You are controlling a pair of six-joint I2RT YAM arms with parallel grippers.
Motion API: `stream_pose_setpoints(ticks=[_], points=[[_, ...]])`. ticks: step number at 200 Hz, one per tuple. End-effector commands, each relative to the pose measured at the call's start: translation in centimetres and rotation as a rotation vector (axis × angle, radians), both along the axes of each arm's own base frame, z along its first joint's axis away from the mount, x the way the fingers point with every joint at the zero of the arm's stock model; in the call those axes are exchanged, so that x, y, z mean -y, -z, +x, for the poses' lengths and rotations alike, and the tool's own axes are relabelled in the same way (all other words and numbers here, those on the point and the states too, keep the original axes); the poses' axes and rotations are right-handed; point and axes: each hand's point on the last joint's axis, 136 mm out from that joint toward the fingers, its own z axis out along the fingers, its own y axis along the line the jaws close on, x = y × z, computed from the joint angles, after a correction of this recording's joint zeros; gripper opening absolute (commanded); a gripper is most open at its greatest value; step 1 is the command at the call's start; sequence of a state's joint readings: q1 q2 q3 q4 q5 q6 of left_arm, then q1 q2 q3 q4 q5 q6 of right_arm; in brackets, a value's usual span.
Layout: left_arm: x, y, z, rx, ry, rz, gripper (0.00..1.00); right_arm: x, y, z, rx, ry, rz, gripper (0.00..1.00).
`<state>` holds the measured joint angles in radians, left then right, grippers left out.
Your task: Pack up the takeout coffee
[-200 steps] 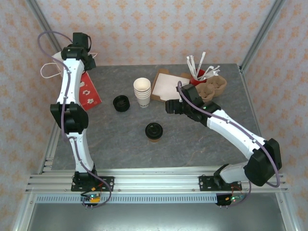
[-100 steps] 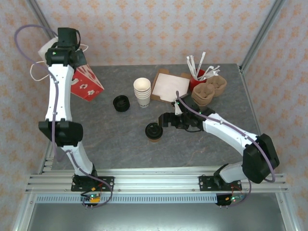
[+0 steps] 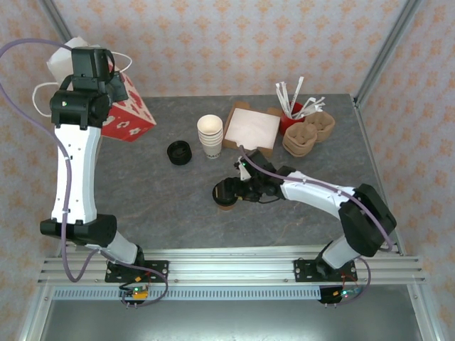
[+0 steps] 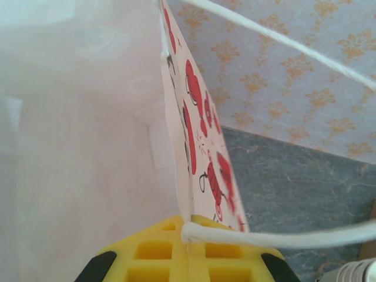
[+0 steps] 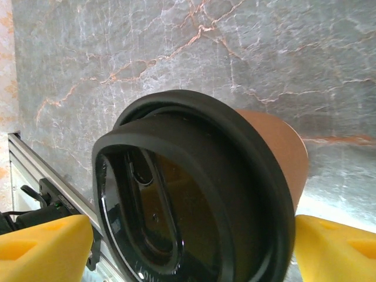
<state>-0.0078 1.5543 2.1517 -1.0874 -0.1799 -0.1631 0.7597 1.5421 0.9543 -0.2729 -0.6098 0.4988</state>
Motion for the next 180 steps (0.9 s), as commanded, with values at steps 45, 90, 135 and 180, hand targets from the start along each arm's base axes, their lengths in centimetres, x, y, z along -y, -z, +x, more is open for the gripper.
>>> stream_pose_setpoints(ticks=[45, 90, 135, 180], points=[[4.1, -3.4, -2.8, 0.115, 0.128, -0.029, 0.00, -7.2, -1.6, 0.1, 0.068, -0.098, 0.055, 0.87], [7.8, -5.3, -4.8, 0.188, 0.245, -0.107, 0.00, -8.6, -2.9, 0.7, 0.111, -0.126, 0.045, 0.89], [15.8, -5.3, -6.5, 0.203, 0.470, -0.243, 0.00, -0.2, -5.2, 2.6, 0.179, -0.022, -0.081, 0.91], [23.3, -3.4, -9.4, 0.141, 0.616, -0.280, 0.00, 15.5, -7.6, 7.2, 0.261, 0.334, -0.238, 0.92]])
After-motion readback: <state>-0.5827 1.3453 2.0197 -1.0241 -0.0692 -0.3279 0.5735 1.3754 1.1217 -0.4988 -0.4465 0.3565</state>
